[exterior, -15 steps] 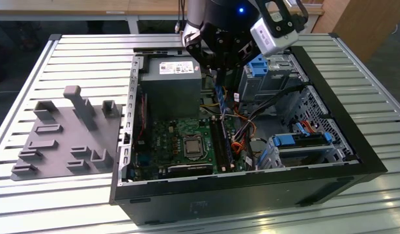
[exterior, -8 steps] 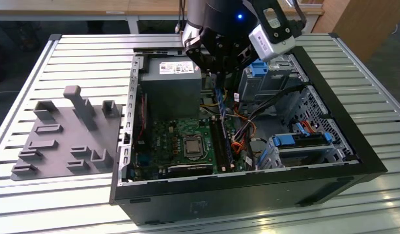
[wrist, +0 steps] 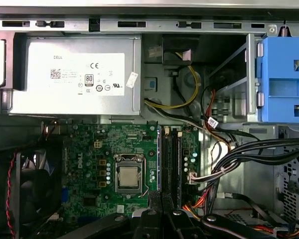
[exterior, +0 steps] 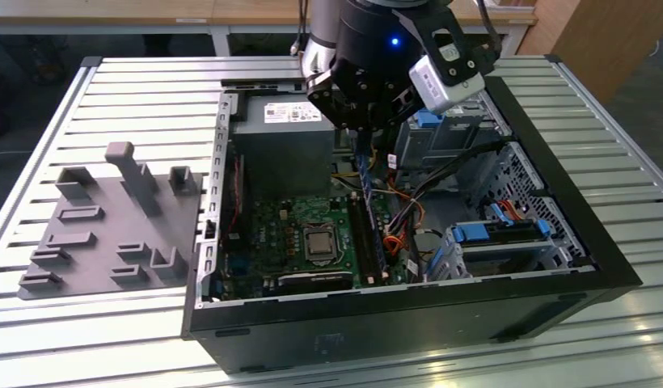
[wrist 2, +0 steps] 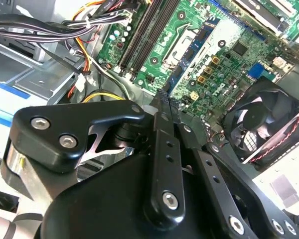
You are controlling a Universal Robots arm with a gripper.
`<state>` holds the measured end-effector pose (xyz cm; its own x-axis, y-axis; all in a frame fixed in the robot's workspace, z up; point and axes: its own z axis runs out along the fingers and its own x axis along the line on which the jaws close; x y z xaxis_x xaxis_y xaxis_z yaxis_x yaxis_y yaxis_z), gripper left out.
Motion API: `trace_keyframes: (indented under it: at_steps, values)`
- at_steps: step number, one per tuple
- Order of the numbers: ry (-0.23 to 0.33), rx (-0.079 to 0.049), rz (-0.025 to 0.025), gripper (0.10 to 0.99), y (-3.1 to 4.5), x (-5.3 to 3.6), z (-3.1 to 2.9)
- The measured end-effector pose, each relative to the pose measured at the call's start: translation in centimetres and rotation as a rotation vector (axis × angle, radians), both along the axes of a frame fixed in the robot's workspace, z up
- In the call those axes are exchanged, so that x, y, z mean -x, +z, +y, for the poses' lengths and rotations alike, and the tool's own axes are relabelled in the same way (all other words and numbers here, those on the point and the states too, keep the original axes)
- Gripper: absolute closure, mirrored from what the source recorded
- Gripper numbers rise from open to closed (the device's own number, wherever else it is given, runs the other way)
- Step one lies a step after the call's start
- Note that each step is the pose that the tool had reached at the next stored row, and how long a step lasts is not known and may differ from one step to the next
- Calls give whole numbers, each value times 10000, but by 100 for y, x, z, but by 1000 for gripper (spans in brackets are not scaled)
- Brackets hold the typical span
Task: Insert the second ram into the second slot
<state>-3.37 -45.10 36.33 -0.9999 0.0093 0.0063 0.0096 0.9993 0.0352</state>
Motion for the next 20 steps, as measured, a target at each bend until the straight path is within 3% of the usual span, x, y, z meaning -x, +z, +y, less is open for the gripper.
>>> trace_keyframes:
  at_steps: [20]
  values:
    - [0, 1, 0, 973, -57, 0, -1]
